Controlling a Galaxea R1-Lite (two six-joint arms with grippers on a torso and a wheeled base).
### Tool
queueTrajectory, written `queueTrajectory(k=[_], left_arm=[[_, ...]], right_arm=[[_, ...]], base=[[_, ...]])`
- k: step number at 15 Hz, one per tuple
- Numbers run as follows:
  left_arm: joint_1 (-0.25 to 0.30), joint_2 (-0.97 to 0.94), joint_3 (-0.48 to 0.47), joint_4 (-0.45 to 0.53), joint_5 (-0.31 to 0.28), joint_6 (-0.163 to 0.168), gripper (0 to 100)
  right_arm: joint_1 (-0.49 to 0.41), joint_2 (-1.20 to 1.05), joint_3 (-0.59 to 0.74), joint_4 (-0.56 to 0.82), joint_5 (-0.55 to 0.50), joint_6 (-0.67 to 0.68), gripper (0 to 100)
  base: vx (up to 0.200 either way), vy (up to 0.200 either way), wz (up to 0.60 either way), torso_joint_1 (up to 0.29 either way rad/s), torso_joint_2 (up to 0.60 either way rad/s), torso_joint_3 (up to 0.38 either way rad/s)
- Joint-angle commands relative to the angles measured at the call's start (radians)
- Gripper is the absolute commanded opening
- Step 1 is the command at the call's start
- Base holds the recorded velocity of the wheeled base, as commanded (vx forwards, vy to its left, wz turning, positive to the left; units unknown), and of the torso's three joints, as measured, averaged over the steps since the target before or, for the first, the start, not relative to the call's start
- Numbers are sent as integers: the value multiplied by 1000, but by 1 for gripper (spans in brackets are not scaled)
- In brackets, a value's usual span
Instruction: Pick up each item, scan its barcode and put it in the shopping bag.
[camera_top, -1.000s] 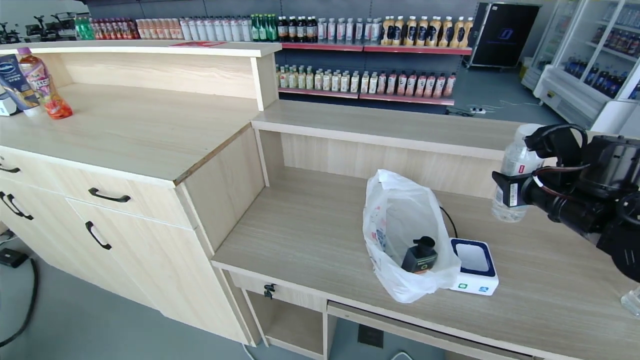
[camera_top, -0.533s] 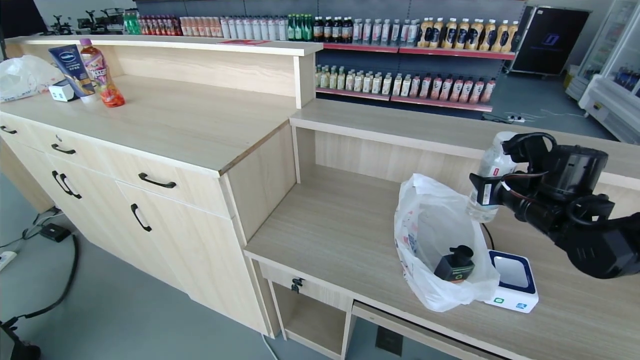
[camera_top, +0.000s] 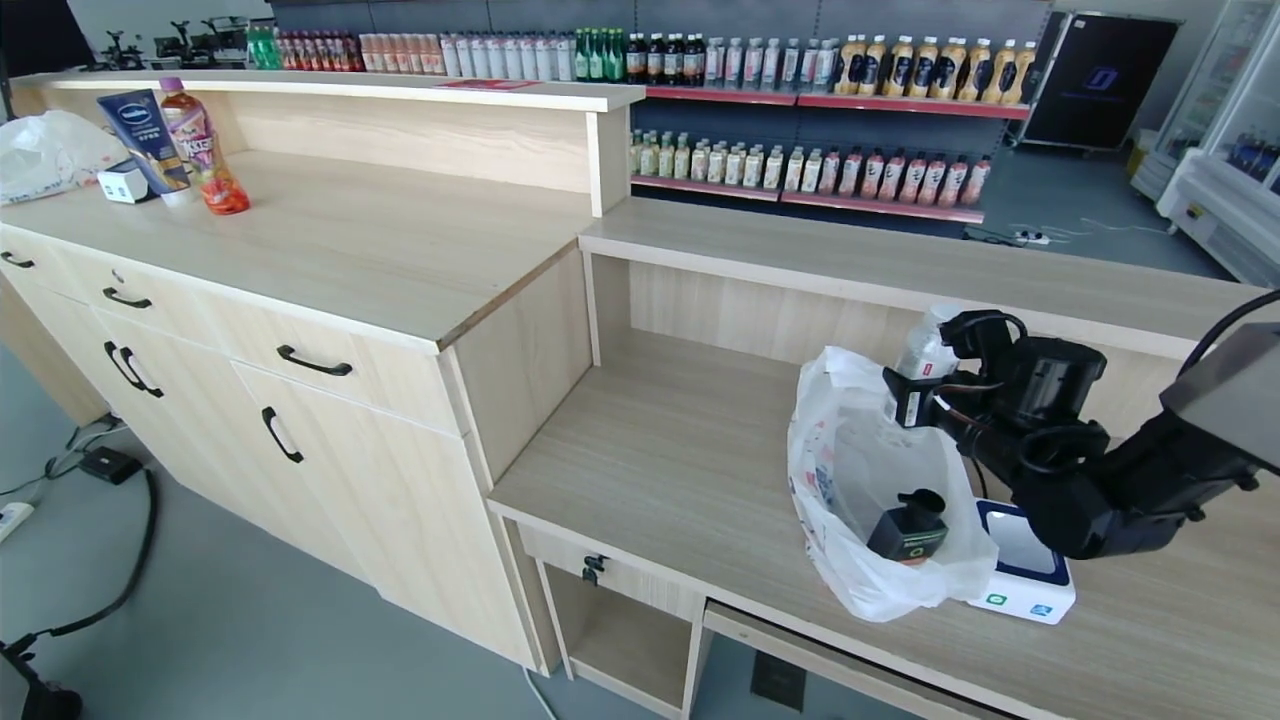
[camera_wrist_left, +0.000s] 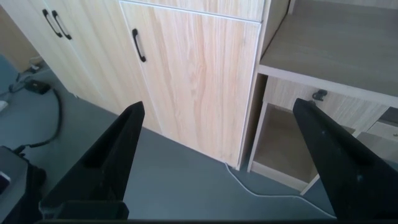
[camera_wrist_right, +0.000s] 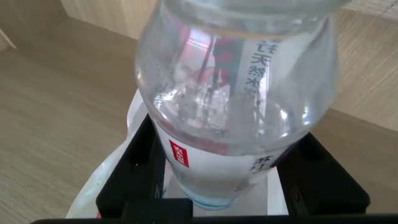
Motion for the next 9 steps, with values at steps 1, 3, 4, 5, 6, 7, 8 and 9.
queueTrajectory(k=[1, 3, 4, 5, 6, 7, 8, 9], left_arm=[[0, 0, 0, 0, 0, 0, 100], [0, 0, 0, 0, 0, 0, 100], [0, 0, 0, 0, 0, 0, 100], [0, 0, 0, 0, 0, 0, 100], [0, 0, 0, 0, 0, 0, 100], [0, 0, 0, 0, 0, 0, 100], [0, 0, 0, 0, 0, 0, 100], [0, 0, 0, 0, 0, 0, 100]], right_arm=[[12, 82, -44, -25, 18, 15, 0], [22, 133, -78, -61, 41, 22, 0], [26, 149, -79, -65, 41, 22, 0], [30, 163, -82, -67, 41, 23, 0], [33, 180, -93, -70, 42, 23, 0], [42, 197, -113, -70, 42, 25, 0], [52, 208, -134, -74, 42, 34, 0], [61, 217, -145, -84, 42, 48, 0]], base=[[0, 0, 0, 0, 0, 0], [0, 0, 0, 0, 0, 0], [0, 0, 0, 0, 0, 0], [0, 0, 0, 0, 0, 0], [0, 0, 0, 0, 0, 0], [0, 0, 0, 0, 0, 0], [0, 0, 0, 0, 0, 0], [0, 0, 0, 0, 0, 0]])
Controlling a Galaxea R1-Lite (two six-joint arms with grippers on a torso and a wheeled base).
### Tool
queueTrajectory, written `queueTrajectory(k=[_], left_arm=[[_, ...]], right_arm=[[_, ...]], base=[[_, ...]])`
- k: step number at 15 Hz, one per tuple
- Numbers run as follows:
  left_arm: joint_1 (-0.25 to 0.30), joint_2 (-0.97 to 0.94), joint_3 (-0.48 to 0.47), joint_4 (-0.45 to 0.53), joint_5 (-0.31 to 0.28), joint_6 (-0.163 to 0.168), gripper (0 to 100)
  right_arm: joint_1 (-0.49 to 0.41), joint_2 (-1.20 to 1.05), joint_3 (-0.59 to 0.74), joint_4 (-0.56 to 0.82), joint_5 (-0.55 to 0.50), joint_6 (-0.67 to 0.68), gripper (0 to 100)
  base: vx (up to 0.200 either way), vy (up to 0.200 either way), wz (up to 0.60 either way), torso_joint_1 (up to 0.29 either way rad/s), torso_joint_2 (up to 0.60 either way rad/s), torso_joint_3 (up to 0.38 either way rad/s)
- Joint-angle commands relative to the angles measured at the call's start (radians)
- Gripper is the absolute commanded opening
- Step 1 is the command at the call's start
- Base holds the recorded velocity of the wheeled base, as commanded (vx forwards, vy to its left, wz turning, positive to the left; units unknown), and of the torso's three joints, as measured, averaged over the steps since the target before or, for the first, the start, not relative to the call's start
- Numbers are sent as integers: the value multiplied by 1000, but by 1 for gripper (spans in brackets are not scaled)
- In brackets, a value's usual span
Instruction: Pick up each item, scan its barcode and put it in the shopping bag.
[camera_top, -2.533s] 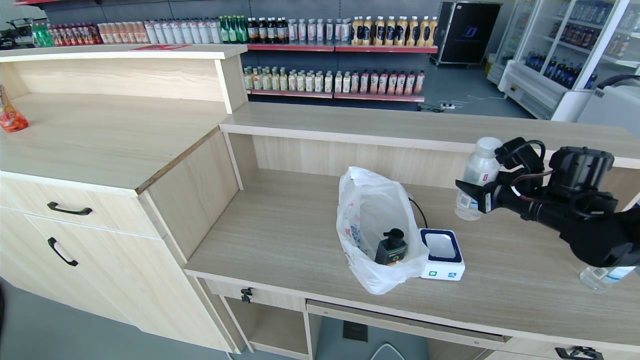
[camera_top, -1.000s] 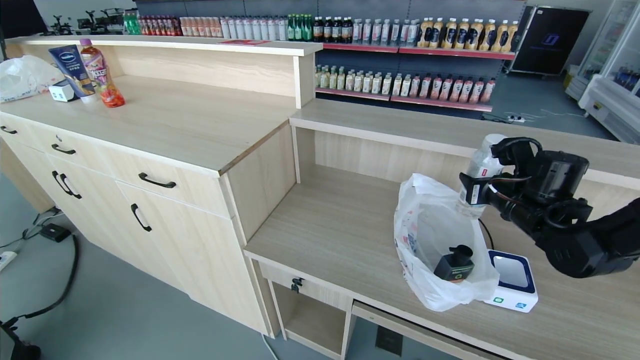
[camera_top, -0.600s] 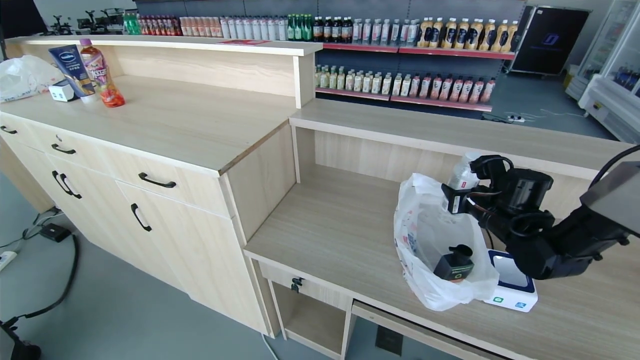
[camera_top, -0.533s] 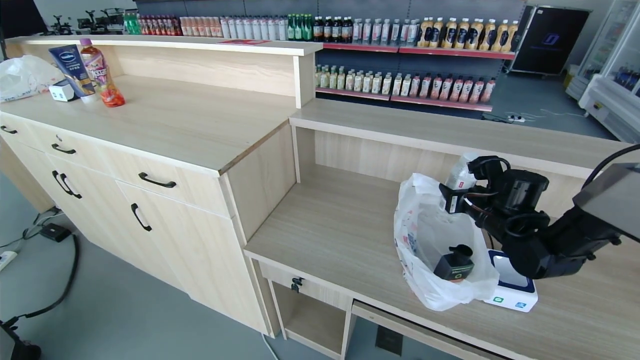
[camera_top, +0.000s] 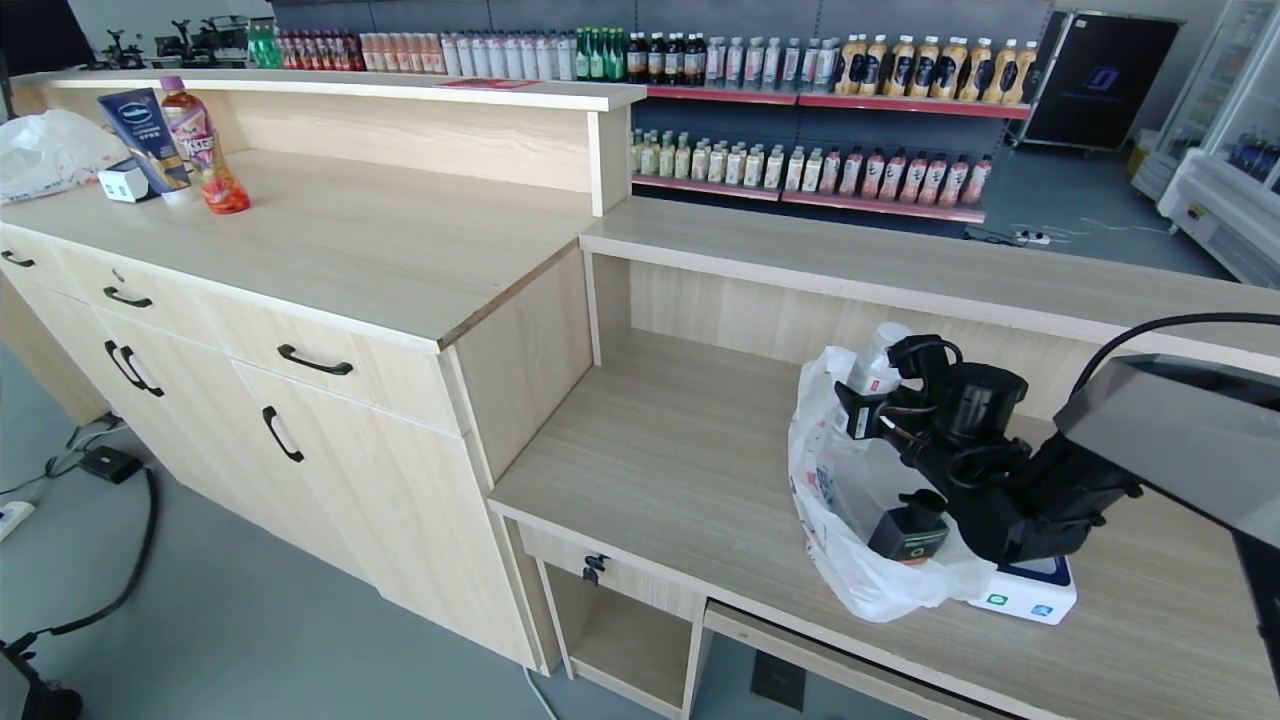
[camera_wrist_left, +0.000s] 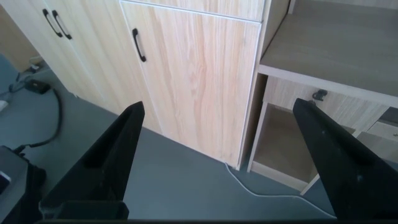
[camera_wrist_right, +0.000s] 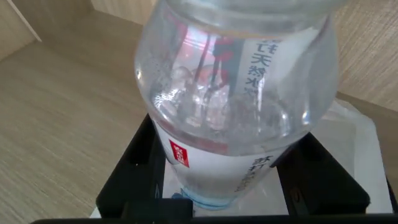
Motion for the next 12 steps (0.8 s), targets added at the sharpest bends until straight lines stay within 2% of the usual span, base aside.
queueTrajectory(k=[1, 7, 12], left_arm=[[0, 0, 0, 0, 0, 0, 100], [0, 0, 0, 0, 0, 0, 100], [0, 0, 0, 0, 0, 0, 100]], right_arm=[[17, 35, -28, -4, 0, 6, 0], [7, 75, -97, -5, 0, 4, 0], [-65, 48, -84, -5, -1, 6, 0]], base=[[0, 0, 0, 0, 0, 0], [0, 0, 0, 0, 0, 0], [0, 0, 0, 0, 0, 0]])
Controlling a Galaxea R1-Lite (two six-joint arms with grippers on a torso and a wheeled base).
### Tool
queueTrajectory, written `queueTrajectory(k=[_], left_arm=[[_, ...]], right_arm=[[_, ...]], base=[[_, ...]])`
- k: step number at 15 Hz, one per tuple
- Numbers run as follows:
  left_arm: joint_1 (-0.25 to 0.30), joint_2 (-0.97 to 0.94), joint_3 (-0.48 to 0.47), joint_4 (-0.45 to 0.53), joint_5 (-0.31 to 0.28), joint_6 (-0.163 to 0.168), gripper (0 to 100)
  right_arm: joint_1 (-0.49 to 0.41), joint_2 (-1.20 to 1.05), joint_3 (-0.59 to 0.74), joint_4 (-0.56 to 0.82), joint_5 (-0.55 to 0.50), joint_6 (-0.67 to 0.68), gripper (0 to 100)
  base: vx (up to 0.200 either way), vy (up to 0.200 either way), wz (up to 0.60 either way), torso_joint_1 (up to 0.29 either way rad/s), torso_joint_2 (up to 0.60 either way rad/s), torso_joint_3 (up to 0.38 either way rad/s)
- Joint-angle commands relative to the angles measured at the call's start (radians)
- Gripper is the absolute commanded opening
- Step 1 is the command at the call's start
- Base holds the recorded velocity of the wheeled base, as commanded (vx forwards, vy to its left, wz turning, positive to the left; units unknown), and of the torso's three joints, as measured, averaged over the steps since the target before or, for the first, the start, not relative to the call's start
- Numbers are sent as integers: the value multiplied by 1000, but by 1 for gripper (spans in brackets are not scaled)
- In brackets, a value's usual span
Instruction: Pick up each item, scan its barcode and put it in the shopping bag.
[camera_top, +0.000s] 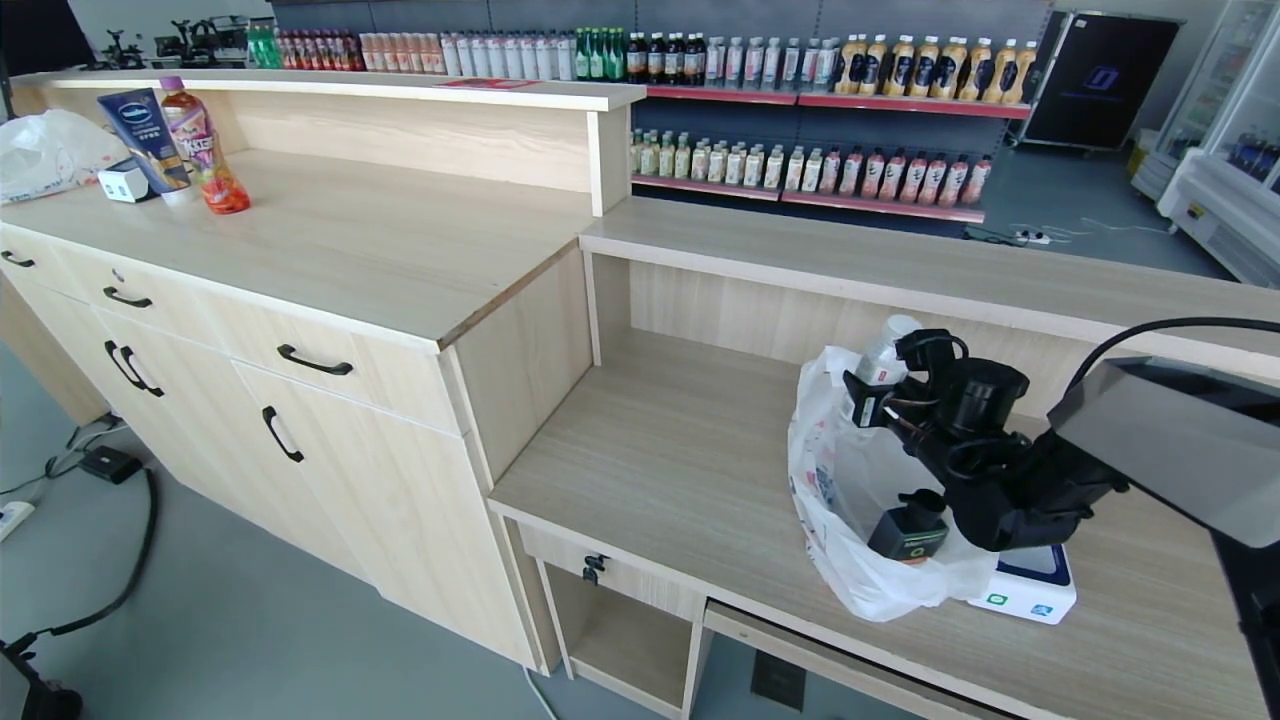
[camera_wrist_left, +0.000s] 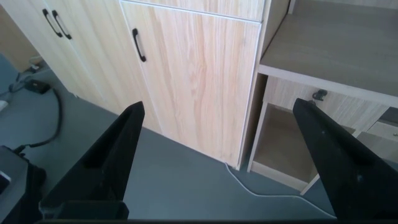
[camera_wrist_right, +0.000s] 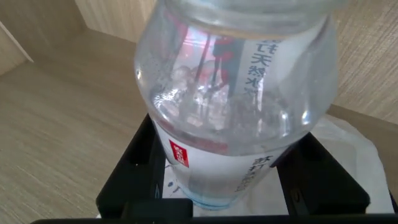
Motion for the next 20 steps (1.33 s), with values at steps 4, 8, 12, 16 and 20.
queueTrajectory(k=[4, 8, 12, 16, 20], left_arm=[[0, 0, 0, 0, 0, 0, 100], [0, 0, 0, 0, 0, 0, 100], [0, 0, 0, 0, 0, 0, 100], [0, 0, 0, 0, 0, 0, 100], [0, 0, 0, 0, 0, 0, 100]], right_arm=[[-67, 25, 17, -13, 0, -3, 0], [-100, 52, 9, -16, 1, -3, 0], [-116, 74, 17, -21, 1, -11, 0], [-129, 95, 17, -21, 1, -28, 0], [-142, 109, 18, -18, 1, -36, 0]], base=[[0, 0, 0, 0, 0, 0], [0, 0, 0, 0, 0, 0], [0, 0, 0, 0, 0, 0], [0, 0, 0, 0, 0, 0], [0, 0, 0, 0, 0, 0]])
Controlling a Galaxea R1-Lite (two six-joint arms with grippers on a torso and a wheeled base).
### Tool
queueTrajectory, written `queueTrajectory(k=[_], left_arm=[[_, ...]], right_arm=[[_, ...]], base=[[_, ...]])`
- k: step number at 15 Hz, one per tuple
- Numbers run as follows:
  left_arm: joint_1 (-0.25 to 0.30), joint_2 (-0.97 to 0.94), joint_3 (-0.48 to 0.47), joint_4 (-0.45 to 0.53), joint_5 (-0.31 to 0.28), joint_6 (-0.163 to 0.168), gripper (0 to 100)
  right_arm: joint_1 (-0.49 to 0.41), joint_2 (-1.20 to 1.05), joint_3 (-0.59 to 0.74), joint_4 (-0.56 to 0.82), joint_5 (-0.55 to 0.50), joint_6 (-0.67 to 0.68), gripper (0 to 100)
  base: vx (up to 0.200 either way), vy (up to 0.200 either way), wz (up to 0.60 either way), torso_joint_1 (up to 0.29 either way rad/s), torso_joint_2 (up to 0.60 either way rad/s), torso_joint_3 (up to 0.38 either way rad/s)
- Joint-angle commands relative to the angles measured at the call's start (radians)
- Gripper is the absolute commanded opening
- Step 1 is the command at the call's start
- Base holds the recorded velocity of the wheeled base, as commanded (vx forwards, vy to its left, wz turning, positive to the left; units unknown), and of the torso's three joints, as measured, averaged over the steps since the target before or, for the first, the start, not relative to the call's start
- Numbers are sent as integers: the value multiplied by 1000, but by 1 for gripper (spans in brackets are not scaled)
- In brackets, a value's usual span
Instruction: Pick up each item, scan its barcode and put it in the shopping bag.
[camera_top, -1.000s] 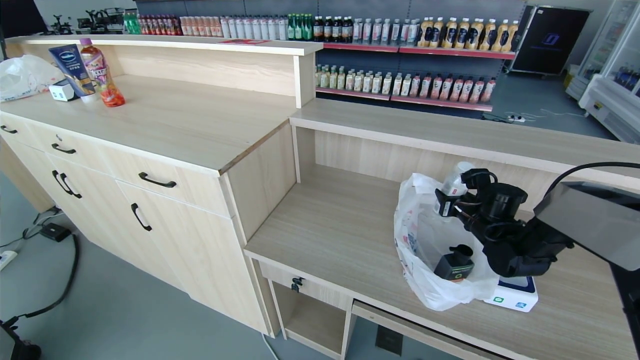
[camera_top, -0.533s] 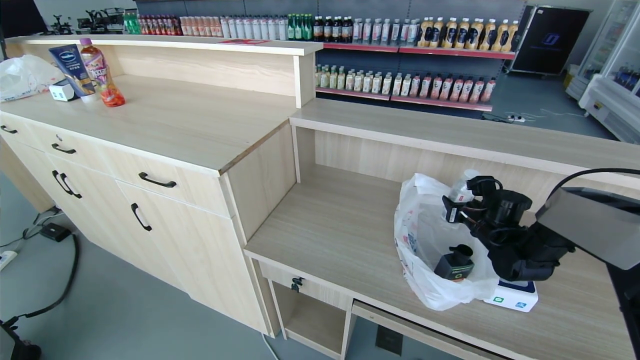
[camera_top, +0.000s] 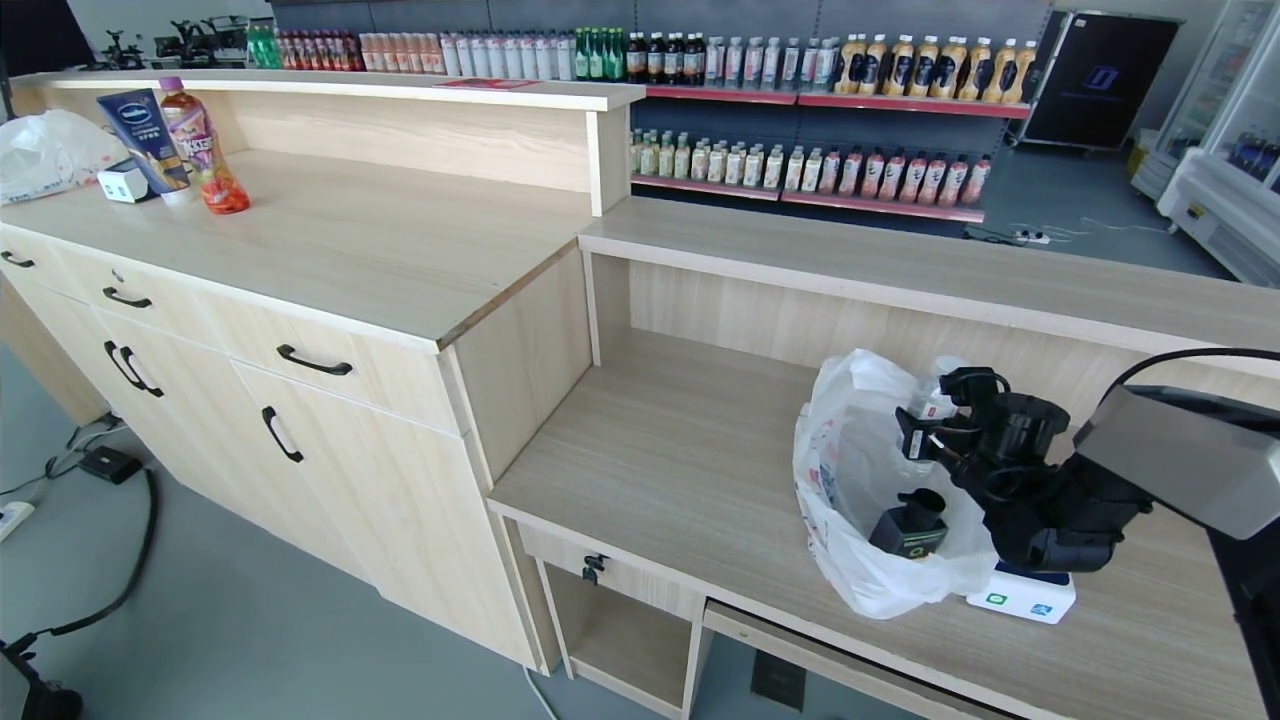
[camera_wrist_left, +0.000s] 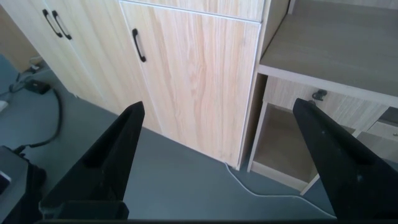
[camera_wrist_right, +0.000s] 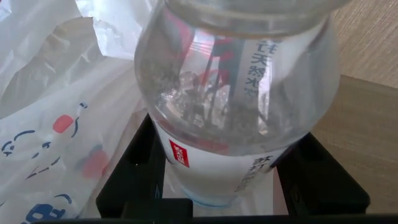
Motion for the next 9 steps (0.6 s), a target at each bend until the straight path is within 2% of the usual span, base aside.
queueTrajectory(k=[1, 9], left_arm=[[0, 0, 0, 0, 0, 0, 100], [0, 0, 0, 0, 0, 0, 100]], right_arm=[[-3, 13, 2, 1, 0, -2, 0], [-5, 22, 23, 3, 0, -39, 0]], base=[[0, 0, 0, 0, 0, 0], [0, 0, 0, 0, 0, 0]])
